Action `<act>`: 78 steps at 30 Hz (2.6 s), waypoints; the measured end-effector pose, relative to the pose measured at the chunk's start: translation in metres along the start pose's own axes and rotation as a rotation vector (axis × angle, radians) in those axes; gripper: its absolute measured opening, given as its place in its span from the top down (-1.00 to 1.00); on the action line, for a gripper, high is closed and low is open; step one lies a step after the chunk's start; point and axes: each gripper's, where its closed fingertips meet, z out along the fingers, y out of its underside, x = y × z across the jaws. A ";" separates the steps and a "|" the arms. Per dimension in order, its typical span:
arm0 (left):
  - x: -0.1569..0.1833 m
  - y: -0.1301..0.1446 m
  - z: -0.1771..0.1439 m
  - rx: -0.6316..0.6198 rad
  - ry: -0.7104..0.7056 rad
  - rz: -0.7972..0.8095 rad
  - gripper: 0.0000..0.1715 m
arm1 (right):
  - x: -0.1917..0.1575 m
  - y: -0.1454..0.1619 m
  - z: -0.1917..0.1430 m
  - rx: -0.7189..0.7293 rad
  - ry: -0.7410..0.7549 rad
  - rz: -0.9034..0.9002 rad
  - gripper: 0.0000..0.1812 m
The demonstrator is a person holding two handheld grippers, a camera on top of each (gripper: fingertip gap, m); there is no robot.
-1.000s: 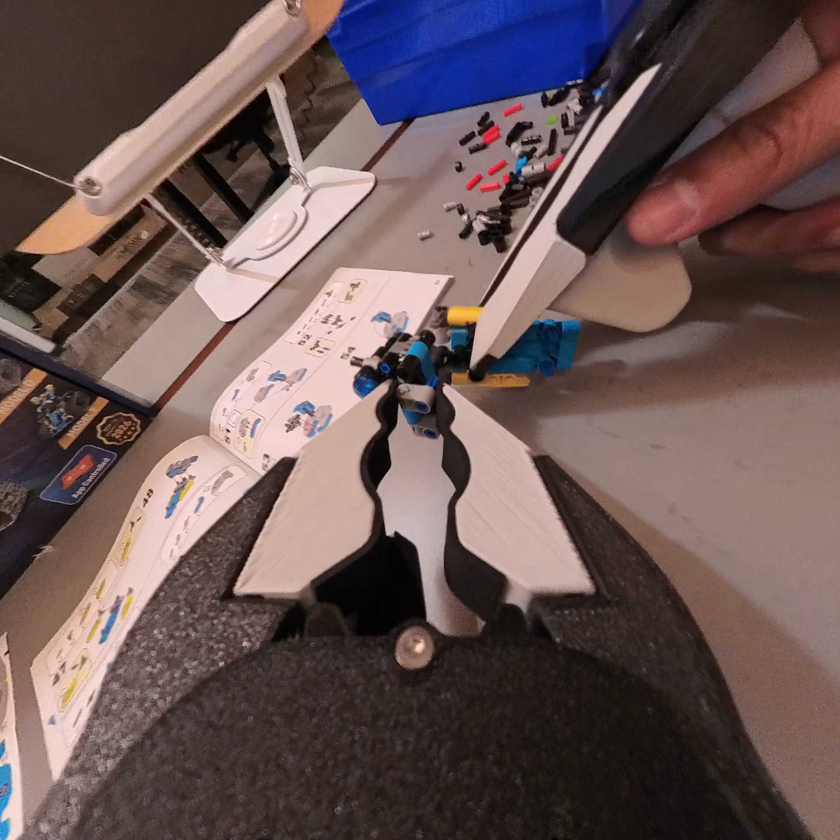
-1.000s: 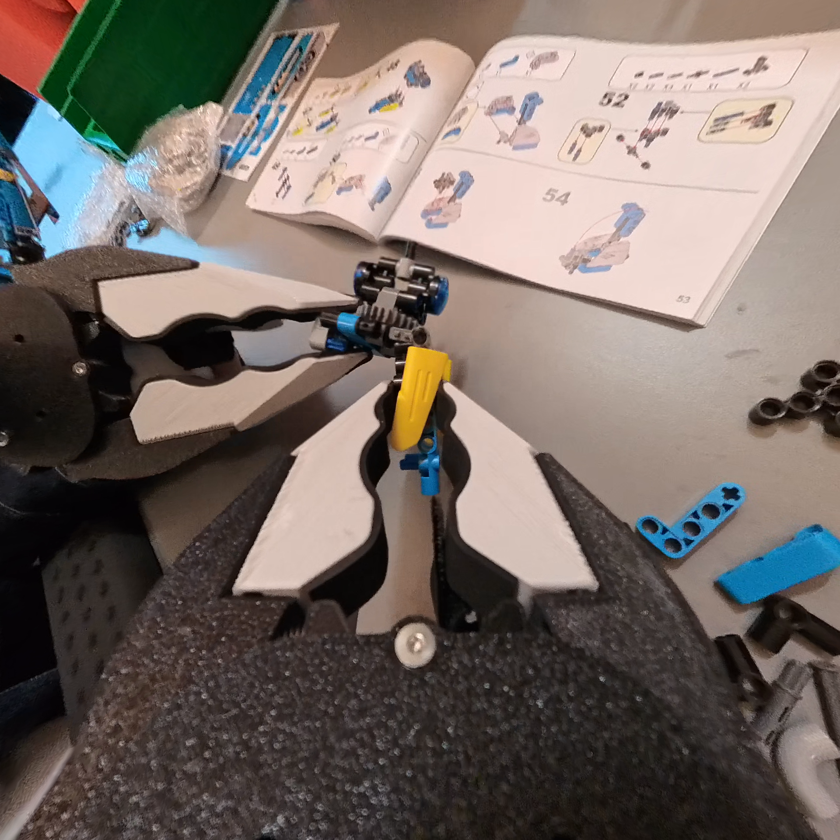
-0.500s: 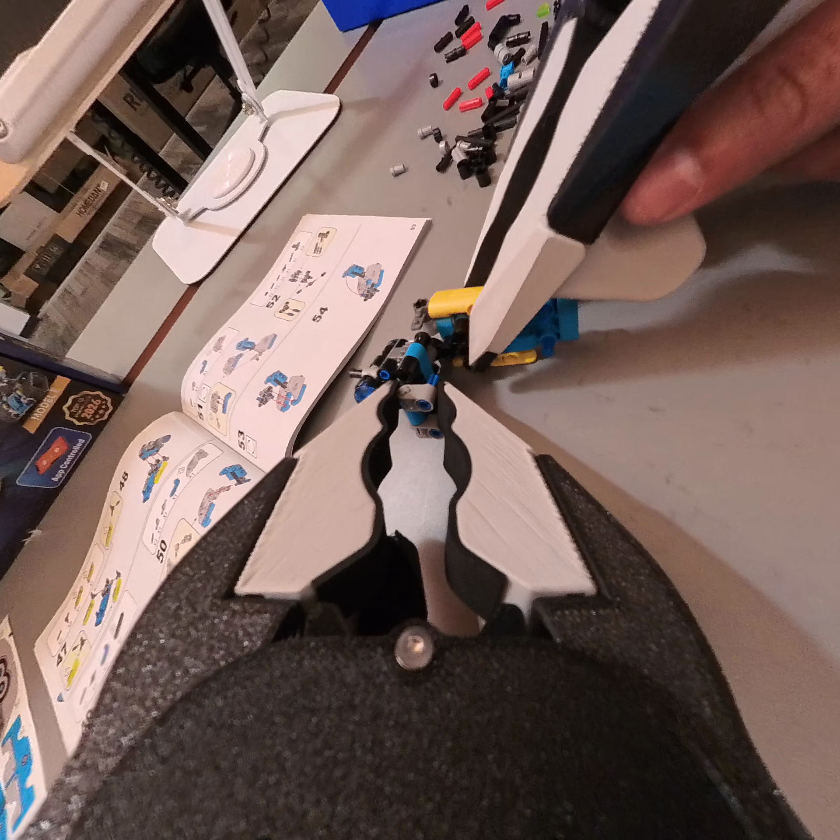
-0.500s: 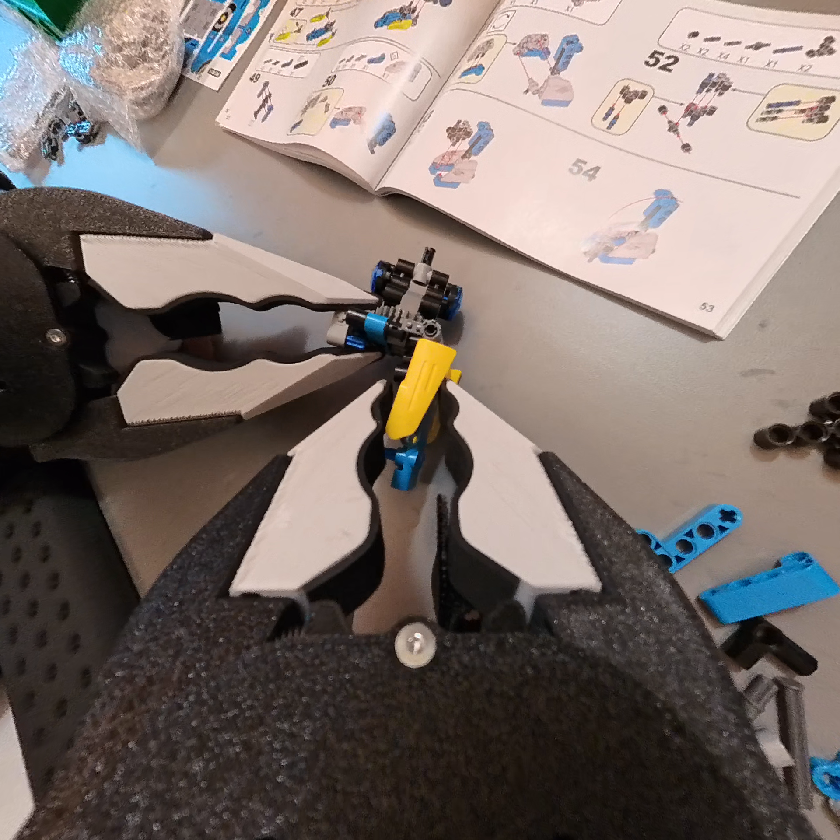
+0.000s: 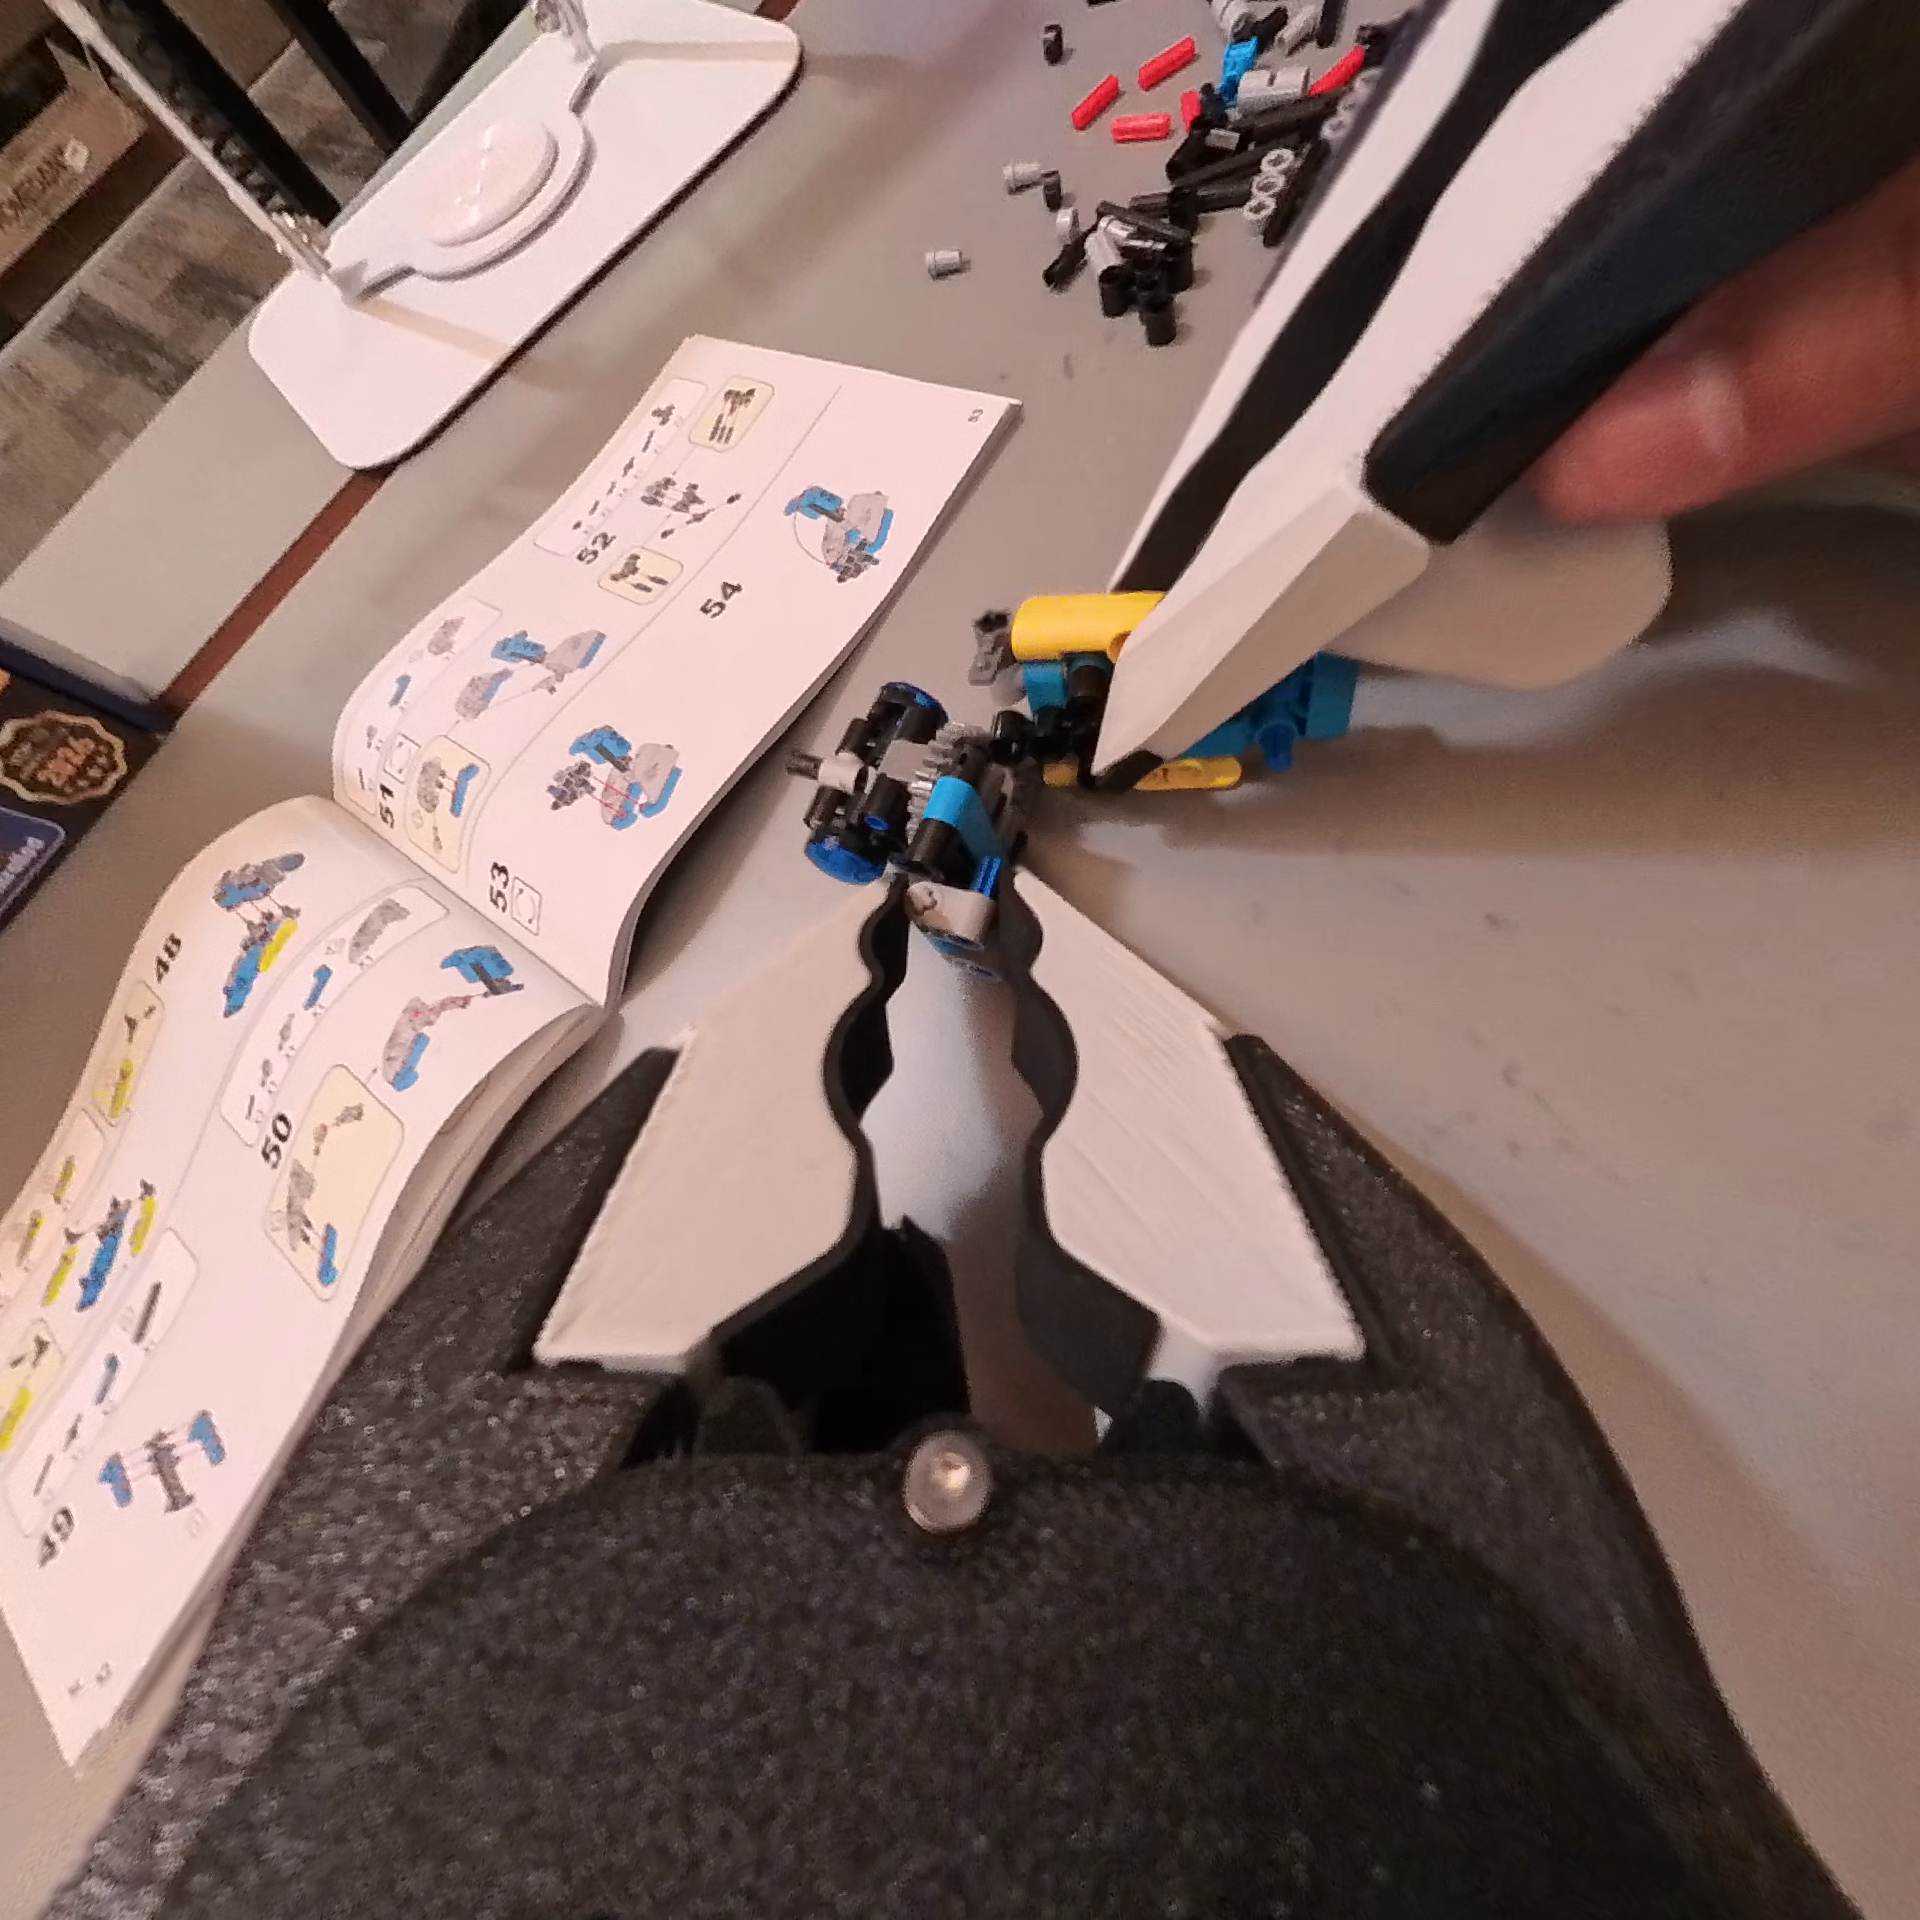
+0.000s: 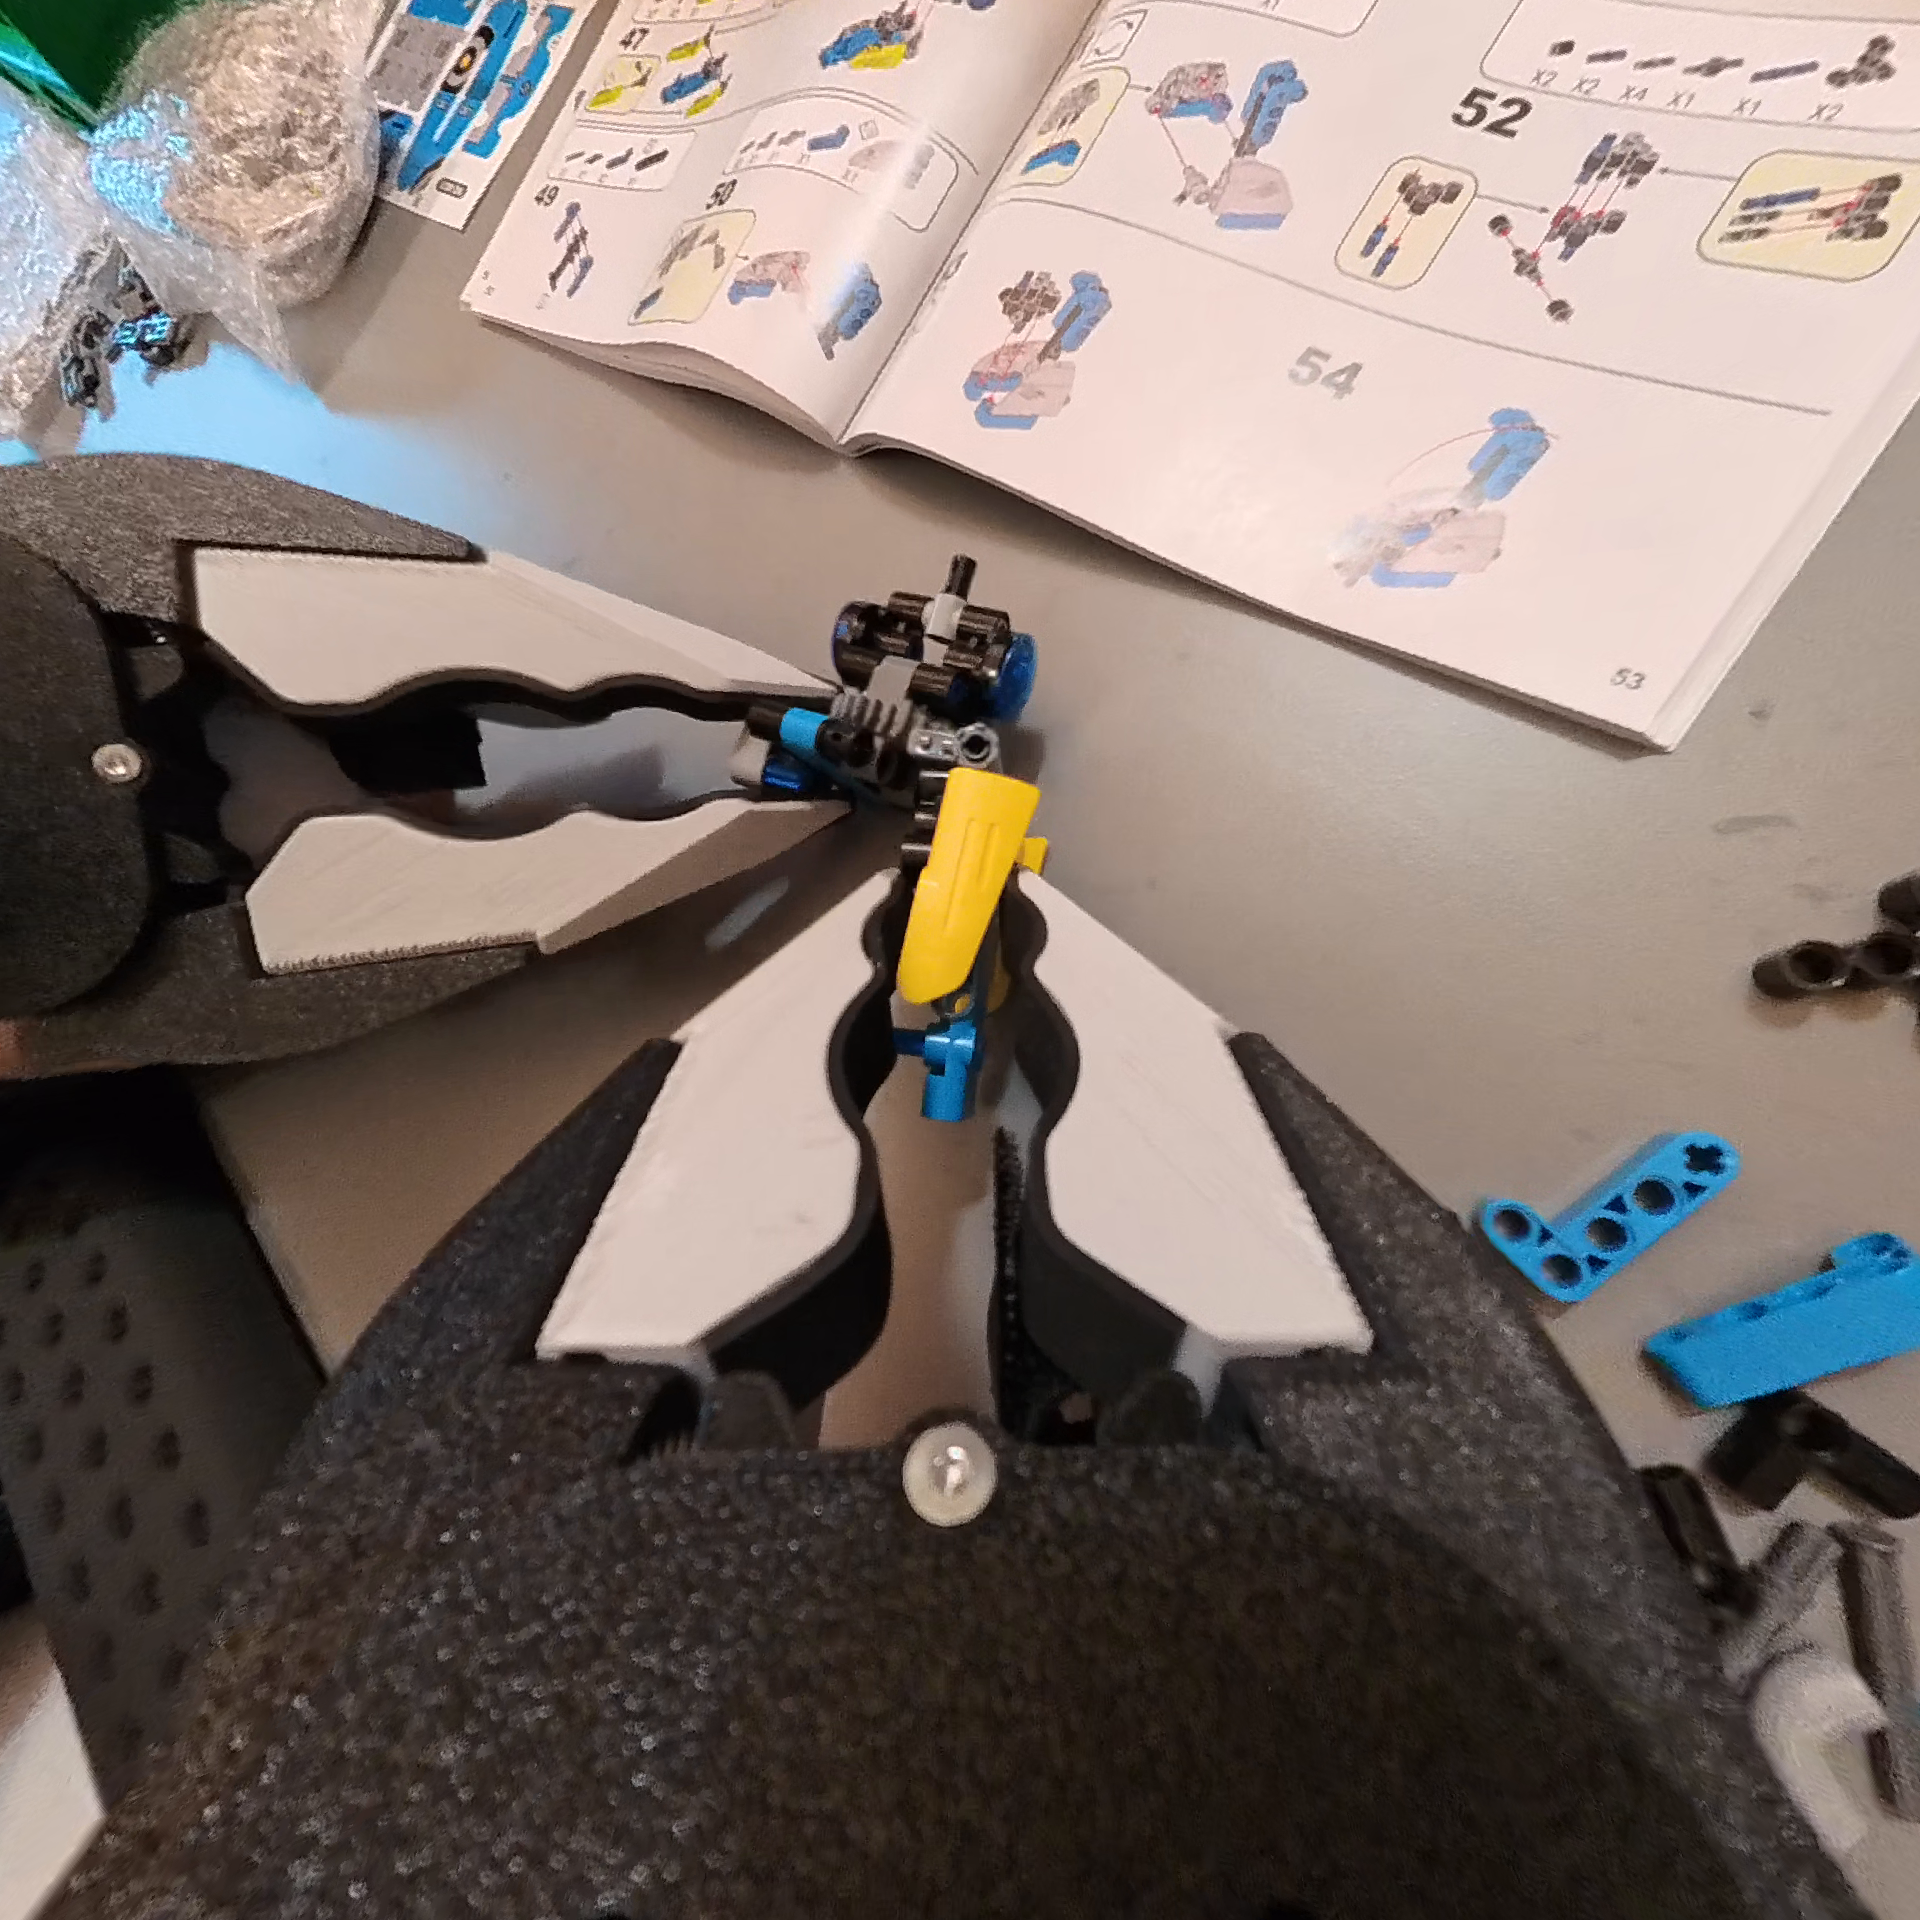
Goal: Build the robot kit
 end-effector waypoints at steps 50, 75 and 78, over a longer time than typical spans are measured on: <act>-0.001 0.001 0.000 -0.012 0.056 -0.134 0.81 | 0.003 -0.012 -0.001 -0.109 0.042 -0.116 0.75; -0.001 0.001 0.000 -0.015 0.033 -0.113 0.81 | -0.003 -0.016 0.005 -0.069 -0.020 0.136 0.87; -0.001 0.001 0.001 -0.015 0.035 -0.126 0.81 | -0.002 -0.019 0.007 -0.038 -0.064 0.231 0.86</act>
